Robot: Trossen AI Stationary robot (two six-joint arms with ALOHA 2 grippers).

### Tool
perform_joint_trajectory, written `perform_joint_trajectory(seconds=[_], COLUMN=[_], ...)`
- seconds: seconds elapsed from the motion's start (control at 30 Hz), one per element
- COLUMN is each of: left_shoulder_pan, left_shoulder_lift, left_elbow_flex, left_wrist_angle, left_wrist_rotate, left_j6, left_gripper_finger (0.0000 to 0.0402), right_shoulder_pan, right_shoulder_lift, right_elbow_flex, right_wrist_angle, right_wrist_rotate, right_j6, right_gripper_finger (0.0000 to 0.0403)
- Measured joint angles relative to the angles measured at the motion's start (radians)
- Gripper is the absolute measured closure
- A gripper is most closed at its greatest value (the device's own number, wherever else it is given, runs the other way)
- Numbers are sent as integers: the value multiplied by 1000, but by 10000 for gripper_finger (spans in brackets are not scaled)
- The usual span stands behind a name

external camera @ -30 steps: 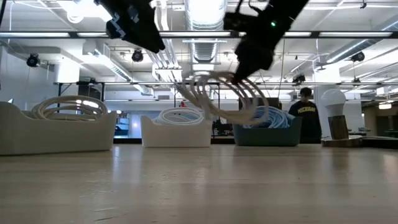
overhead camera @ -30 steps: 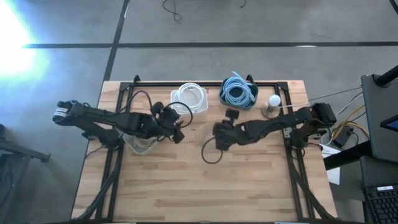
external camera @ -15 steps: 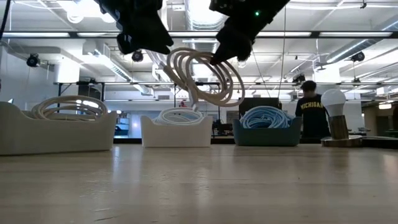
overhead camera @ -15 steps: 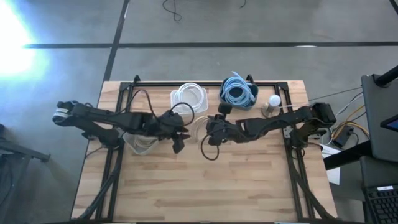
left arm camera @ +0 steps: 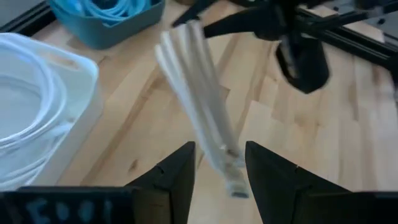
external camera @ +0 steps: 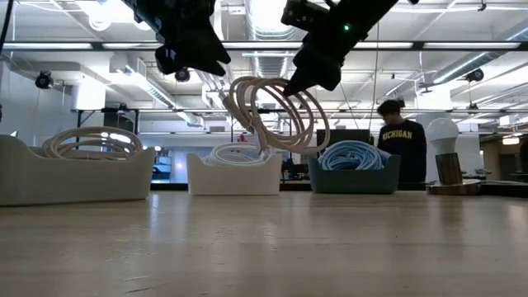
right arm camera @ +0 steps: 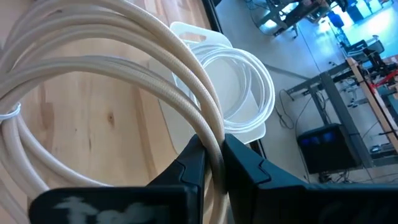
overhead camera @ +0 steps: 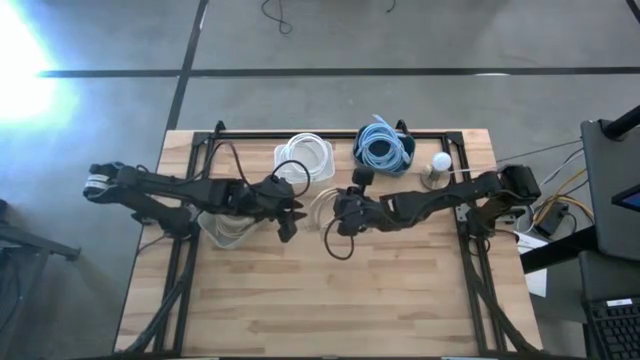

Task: Pick & Place USB Port
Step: Put the brown charger cable into the gray bin

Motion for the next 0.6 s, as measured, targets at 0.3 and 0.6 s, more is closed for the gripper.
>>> perform_joint_trajectory(seconds=[0.3,0.6], left_shoulder_pan=[21,25], left_shoulder_lift=[5,5], left_elbow_flex=[-34,-80], left_wrist_angle=[30,126], left_wrist_rotate=[86,105], left_j6=[-11,4], left_gripper_finger=[248,248], right_shoulder_pan=[2,2], right_shoulder_lift=[0,-1], right_elbow_flex=[-5,-5], right_wrist_angle=[15,140], right_wrist_rotate=[0,-1], right_j6=[0,-55], right_gripper_finger=[369,369])
